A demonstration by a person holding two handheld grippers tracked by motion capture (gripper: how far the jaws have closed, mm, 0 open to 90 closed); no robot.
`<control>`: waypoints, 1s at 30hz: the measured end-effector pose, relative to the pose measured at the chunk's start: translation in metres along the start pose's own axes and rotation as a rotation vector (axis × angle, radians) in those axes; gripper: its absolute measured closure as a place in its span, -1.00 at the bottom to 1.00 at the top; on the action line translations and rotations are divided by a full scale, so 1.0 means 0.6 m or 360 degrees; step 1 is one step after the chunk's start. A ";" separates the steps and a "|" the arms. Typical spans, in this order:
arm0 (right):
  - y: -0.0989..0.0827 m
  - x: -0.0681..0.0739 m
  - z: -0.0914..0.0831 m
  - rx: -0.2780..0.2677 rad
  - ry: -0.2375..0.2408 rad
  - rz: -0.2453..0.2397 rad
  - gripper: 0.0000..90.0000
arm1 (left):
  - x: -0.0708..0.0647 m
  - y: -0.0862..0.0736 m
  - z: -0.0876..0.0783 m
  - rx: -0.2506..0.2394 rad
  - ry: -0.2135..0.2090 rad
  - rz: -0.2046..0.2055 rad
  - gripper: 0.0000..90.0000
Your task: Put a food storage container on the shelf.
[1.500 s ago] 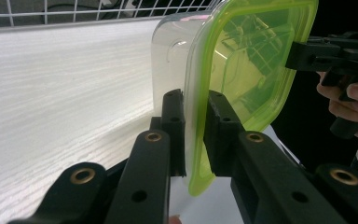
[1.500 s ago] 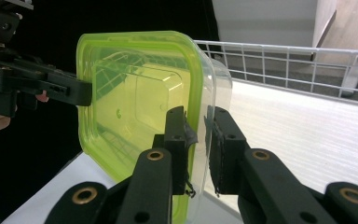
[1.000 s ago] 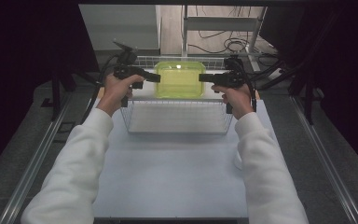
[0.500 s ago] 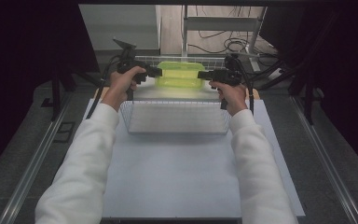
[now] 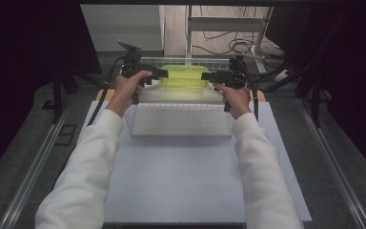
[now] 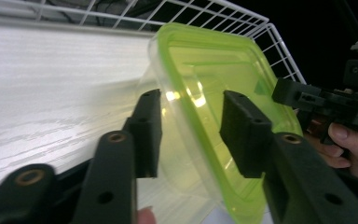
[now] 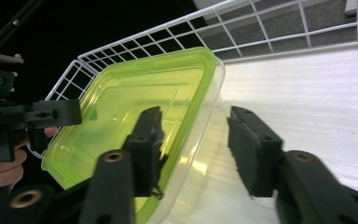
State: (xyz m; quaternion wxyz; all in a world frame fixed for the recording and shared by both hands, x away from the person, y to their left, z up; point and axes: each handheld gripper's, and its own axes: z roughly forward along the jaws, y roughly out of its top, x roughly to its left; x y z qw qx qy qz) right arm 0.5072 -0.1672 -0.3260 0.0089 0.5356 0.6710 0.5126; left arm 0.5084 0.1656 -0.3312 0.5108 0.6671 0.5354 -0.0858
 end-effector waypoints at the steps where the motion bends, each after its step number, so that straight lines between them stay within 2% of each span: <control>1: 0.000 0.002 -0.001 -0.0011 0.0002 -0.0013 0.06 | -0.005 0.000 -0.004 -0.0042 0.0013 0.0022 0.17; 2: 0.000 0.002 -0.001 -0.0011 0.0002 -0.0013 0.06 | -0.005 0.000 -0.004 -0.0042 0.0013 0.0022 0.11; 4: 0.000 0.015 -0.011 -0.0064 0.0030 -0.0042 -0.05 | -0.009 0.000 -0.013 -0.0086 0.0024 0.0059 -0.03; 5: 0.000 0.015 -0.011 -0.0064 0.0030 -0.0042 -0.05 | -0.012 -0.001 -0.018 -0.0100 0.0025 0.0082 -0.03; 6: 0.001 0.022 -0.018 -0.0084 0.0019 -0.0067 -0.12 | -0.018 -0.002 -0.029 -0.0120 0.0037 0.0131 -0.16; 8: 0.001 0.024 -0.022 -0.0089 0.0004 -0.0086 -0.15 | -0.020 -0.003 -0.032 -0.0124 0.0049 0.0151 -0.27; 9: 0.001 0.025 -0.029 -0.0099 -0.0016 -0.0110 -0.17 | -0.029 -0.007 -0.040 -0.0128 0.0047 0.0195 -0.32; 10: 0.001 0.025 -0.029 -0.0099 -0.0016 -0.0110 -0.17 | -0.029 -0.007 -0.040 -0.0128 0.0047 0.0195 -0.37; 11: 0.000 0.027 -0.035 -0.0102 -0.0029 -0.0148 -0.17 | -0.033 -0.010 -0.042 -0.0121 0.0046 0.0217 -0.42; 12: 0.000 0.027 -0.035 -0.0102 -0.0029 -0.0148 -0.17 | -0.036 -0.011 -0.044 -0.0118 0.0049 0.0235 -0.42; 13: -0.001 0.031 -0.043 -0.0100 -0.0050 -0.0199 -0.18 | -0.040 -0.014 -0.048 -0.0116 0.0057 0.0262 -0.51; 14: -0.002 0.033 -0.046 -0.0104 -0.0056 -0.0220 -0.19 | -0.047 -0.017 -0.054 -0.0112 0.0071 0.0298 -0.54; 15: -0.002 0.033 -0.046 -0.0104 -0.0056 -0.0220 -0.19 | -0.047 -0.017 -0.054 -0.0112 0.0071 0.0298 -0.57; 16: -0.005 0.040 -0.057 -0.0110 -0.0070 -0.0268 -0.20 | -0.052 -0.020 -0.059 -0.0115 0.0078 0.0319 -0.59; 18: -0.006 0.043 -0.063 -0.0103 -0.0073 -0.0286 -0.21 | -0.062 -0.025 -0.066 -0.0125 0.0086 0.0355 -0.60; 19: -0.010 0.049 -0.074 -0.0082 -0.0072 -0.0341 -0.23 | -0.072 -0.032 -0.075 -0.0108 0.0109 0.0418 -0.60; 20: -0.010 0.049 -0.074 -0.0082 -0.0072 -0.0341 -0.23 | -0.072 -0.032 -0.075 -0.0108 0.0109 0.0418 -0.60; 21: -0.012 0.051 -0.079 -0.0073 -0.0069 -0.0362 -0.23 | -0.078 -0.039 -0.081 -0.0117 0.0111 0.0451 -0.60; 22: -0.016 0.053 -0.087 -0.0060 -0.0055 -0.0404 -0.24 | -0.081 -0.047 -0.087 -0.0132 0.0095 0.0454 -0.60; 23: -0.022 0.056 -0.101 -0.0040 -0.0060 -0.0471 -0.24 | -0.082 -0.055 -0.092 -0.0145 0.0092 0.0466 -0.60; 24: -0.026 0.058 -0.108 -0.0029 -0.0074 -0.0504 -0.25 | -0.081 -0.074 -0.104 -0.0141 0.0112 0.0515 -0.60; 25: -0.026 0.058 -0.108 -0.0029 -0.0074 -0.0504 -0.25 | -0.081 -0.074 -0.104 -0.0141 0.0112 0.0515 -0.59; 26: -0.035 0.060 -0.123 -0.0002 -0.0085 -0.0550 -0.27 | -0.081 -0.085 -0.110 -0.0145 0.0117 0.0528 -0.59; 27: -0.040 0.060 -0.128 0.0006 -0.0082 -0.0566 -0.28 | -0.081 -0.108 -0.121 -0.0147 0.0119 0.0558 -0.59; 28: -0.050 0.062 -0.138 0.0026 -0.0069 -0.0592 -0.30 | -0.082 -0.121 -0.127 -0.0150 0.0121 0.0571 -0.59; 29: -0.050 0.062 -0.138 0.0026 -0.0069 -0.0592 -0.30 | -0.082 -0.121 -0.127 -0.0150 0.0121 0.0571 -0.58; 30: -0.068 0.063 -0.154 0.0045 -0.0063 -0.0642 -0.31 | -0.086 -0.147 -0.137 -0.0150 0.0121 0.0601 -0.58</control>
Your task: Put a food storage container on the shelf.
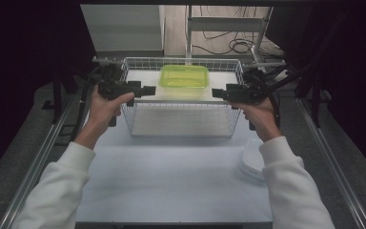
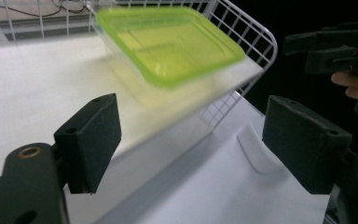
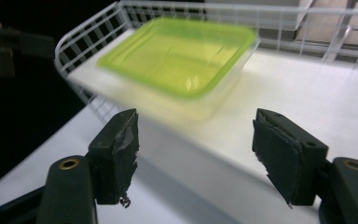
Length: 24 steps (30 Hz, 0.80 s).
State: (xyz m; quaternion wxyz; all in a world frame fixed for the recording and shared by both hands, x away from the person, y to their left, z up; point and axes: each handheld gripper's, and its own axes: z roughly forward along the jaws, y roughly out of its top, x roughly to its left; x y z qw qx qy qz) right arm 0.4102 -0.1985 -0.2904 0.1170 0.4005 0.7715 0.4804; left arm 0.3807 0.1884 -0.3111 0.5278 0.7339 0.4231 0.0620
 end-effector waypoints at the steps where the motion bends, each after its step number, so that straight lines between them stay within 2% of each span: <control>1: 0.000 0.000 0.000 0.0000 0.0000 0.0000 -0.31 | 0.000 0.000 0.000 0.0000 0.0000 0.0000 -0.57; 2: -0.020 0.005 -0.016 0.0003 0.0016 -0.0033 -0.31 | -0.012 -0.023 -0.009 0.0001 -0.0009 0.0027 -0.58; 3: -0.020 0.005 -0.016 0.0003 0.0016 -0.0033 -0.31 | -0.012 -0.023 -0.009 0.0001 -0.0009 0.0027 -0.57; 4: -0.041 0.008 -0.030 0.0002 0.0022 -0.0052 -0.31 | -0.020 -0.042 -0.017 0.0004 -0.0010 0.0031 -0.58; 5: -0.049 0.009 -0.035 0.0001 0.0023 -0.0057 -0.31 | -0.020 -0.042 -0.017 0.0004 -0.0010 0.0031 -0.58; 6: -0.063 0.010 -0.041 0.0001 0.0021 -0.0064 -0.31 | -0.025 -0.056 -0.021 0.0017 -0.0015 0.0039 -0.58; 7: -0.063 0.010 -0.041 0.0001 0.0021 -0.0064 -0.31 | -0.029 -0.067 -0.025 0.0025 -0.0003 0.0055 -0.58; 10: -0.095 0.014 -0.054 0.0013 0.0022 -0.0075 -0.31 | -0.032 -0.099 -0.033 0.0053 0.0027 0.0054 -0.58; 12: -0.130 0.018 -0.058 0.0043 0.0042 -0.0069 -0.31 | -0.031 -0.131 -0.036 0.0068 0.0041 0.0034 -0.57; 13: -0.139 0.018 -0.058 0.0054 0.0047 -0.0066 -0.31 | -0.030 -0.142 -0.038 0.0080 0.0053 0.0033 -0.57; 14: -0.139 0.018 -0.058 0.0054 0.0047 -0.0066 -0.31 | -0.030 -0.142 -0.038 0.0080 0.0053 0.0033 -0.57; 17: -0.175 0.020 -0.056 0.0114 0.0058 -0.0067 -0.30 | -0.022 -0.177 -0.041 0.0128 0.0094 0.0031 -0.56; 18: -0.194 0.019 -0.054 0.0141 0.0055 -0.0062 -0.29 | -0.017 -0.187 -0.041 0.0140 0.0091 0.0012 -0.55; 19: -0.194 0.019 -0.054 0.0141 0.0055 -0.0062 -0.29 | -0.014 -0.194 -0.041 0.0150 0.0090 -0.0004 -0.55; 20: -0.212 0.017 -0.051 0.0174 0.0059 -0.0060 -0.28 | -0.004 -0.215 -0.040 0.0169 0.0100 -0.0041 -0.54; 21: -0.212 0.017 -0.051 0.0174 0.0059 -0.0060 -0.28 | -0.004 -0.215 -0.040 0.0169 0.0100 -0.0041 -0.54; 22: -0.228 0.016 -0.046 0.0211 0.0065 -0.0055 -0.26 | 0.003 -0.231 -0.037 0.0183 0.0103 -0.0072 -0.53; 23: -0.228 0.016 -0.046 0.0211 0.0065 -0.0055 -0.26 | 0.003 -0.231 -0.037 0.0183 0.0103 -0.0072 -0.53; 24: -0.243 0.015 -0.040 0.0244 0.0063 -0.0054 -0.23 | 0.006 -0.242 -0.034 0.0212 0.0121 -0.0077 -0.53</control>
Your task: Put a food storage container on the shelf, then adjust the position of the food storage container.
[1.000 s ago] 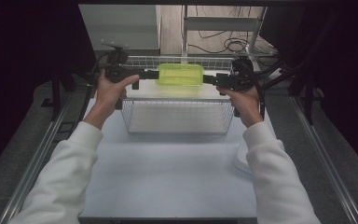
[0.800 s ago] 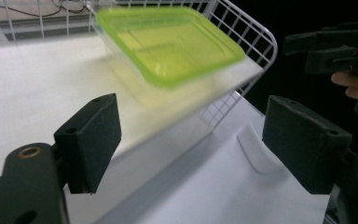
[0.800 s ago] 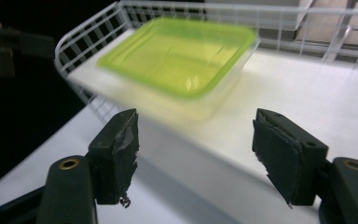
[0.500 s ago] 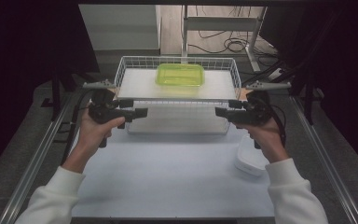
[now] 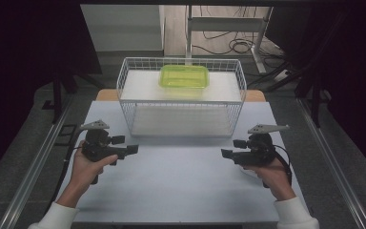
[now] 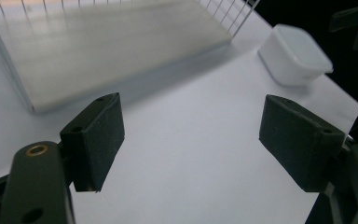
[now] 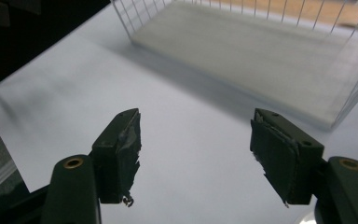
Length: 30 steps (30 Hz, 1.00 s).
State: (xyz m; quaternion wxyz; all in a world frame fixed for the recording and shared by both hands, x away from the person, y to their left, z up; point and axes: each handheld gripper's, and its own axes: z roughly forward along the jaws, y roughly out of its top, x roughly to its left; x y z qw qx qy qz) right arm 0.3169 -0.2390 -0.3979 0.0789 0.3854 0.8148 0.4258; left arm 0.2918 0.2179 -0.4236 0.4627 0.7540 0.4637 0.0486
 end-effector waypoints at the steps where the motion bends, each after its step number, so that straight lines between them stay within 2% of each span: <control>1: 0.000 0.000 0.000 0.0000 0.0000 0.0000 -0.23 | 0.000 0.000 0.000 0.0000 0.0000 0.0000 -0.52; 2: -0.011 -0.002 0.010 0.0046 0.0001 0.0010 -0.23 | 0.001 -0.009 0.006 0.0011 0.0006 -0.0010 -0.52; 6: -0.021 -0.004 0.018 0.0067 0.0005 0.0030 -0.23 | -0.004 -0.019 0.019 0.0063 0.0039 0.0028 -0.52; 12: -0.029 -0.003 0.024 0.0109 -0.0001 0.0007 -0.23 | -0.015 -0.027 0.034 0.0090 0.0036 0.0046 -0.51; 19: -0.035 -0.009 0.034 0.0143 -0.0005 0.0025 -0.23 | -0.019 -0.033 0.033 0.0098 0.0091 0.0082 -0.52; 24: -0.035 -0.012 0.036 0.0165 -0.0019 0.0032 -0.23 | -0.018 -0.033 0.036 0.0107 0.0086 0.0079 -0.52; 30: -0.035 -0.030 0.017 0.0185 -0.0093 0.0071 -0.13 | -0.017 -0.033 0.045 0.0137 0.0091 0.0069 -0.54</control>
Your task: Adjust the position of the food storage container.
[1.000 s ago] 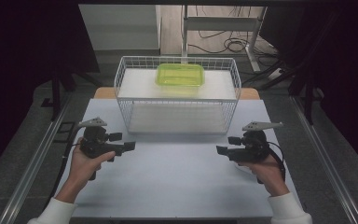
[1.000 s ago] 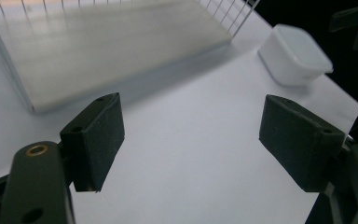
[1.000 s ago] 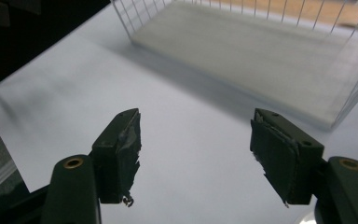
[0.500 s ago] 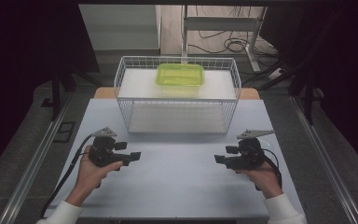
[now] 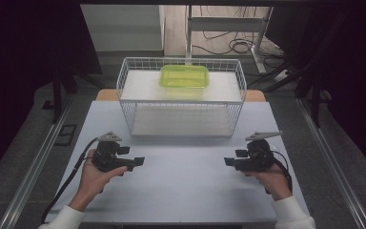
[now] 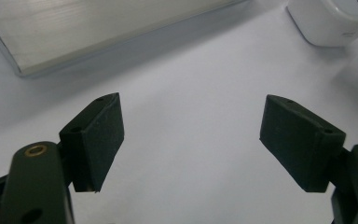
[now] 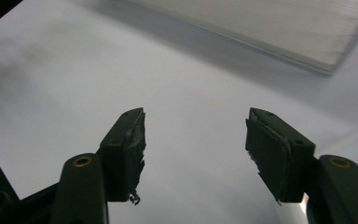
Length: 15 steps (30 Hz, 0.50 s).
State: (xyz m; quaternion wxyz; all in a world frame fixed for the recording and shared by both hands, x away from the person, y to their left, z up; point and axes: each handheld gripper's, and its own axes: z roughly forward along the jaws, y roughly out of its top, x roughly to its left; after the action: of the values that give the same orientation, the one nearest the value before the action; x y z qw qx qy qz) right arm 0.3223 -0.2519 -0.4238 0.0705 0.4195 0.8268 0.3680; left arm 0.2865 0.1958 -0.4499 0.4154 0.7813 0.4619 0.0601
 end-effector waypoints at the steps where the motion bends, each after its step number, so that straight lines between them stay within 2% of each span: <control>1: 0.001 -0.006 -0.006 -0.0007 -0.0019 0.0011 -0.11 | 0.000 0.000 0.000 -0.0001 -0.0001 -0.0002 -0.54; 4: 0.007 -0.031 -0.023 -0.0015 -0.0071 0.0053 -0.07 | 0.001 0.000 0.003 0.0013 0.0011 0.0002 -0.54; 7: 0.018 -0.060 -0.033 0.0043 -0.0147 0.0075 -0.03 | 0.000 -0.002 0.006 0.0034 0.0018 0.0025 -0.54; 8: 0.027 -0.079 -0.036 0.0077 -0.0160 0.0088 0.00 | 0.000 -0.002 0.007 0.0041 0.0021 0.0031 -0.55; 9: 0.027 -0.079 -0.036 0.0077 -0.0160 0.0088 0.00 | 0.000 -0.003 0.009 0.0050 0.0026 0.0042 -0.55; 11: 0.038 -0.105 -0.035 0.0122 -0.0196 0.0127 0.04 | -0.001 -0.003 0.012 0.0062 0.0034 0.0050 -0.55; 12: 0.046 -0.128 -0.030 0.0170 -0.0239 0.0157 0.09 | -0.001 -0.004 0.012 0.0067 0.0033 0.0054 -0.56; 13: 0.046 -0.128 -0.030 0.0170 -0.0239 0.0157 0.09 | -0.001 -0.004 0.013 0.0067 0.0031 0.0054 -0.56; 15: 0.054 -0.147 -0.024 0.0209 -0.0272 0.0180 0.16 | -0.001 -0.004 0.013 0.0065 0.0028 0.0052 -0.56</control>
State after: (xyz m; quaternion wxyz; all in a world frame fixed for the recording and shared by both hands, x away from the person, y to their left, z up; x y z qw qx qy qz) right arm 0.3933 -0.3133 -0.4089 0.0921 0.4991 0.8151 0.2795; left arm 0.2882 0.1912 -0.4561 0.3943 0.7964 0.4540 0.0644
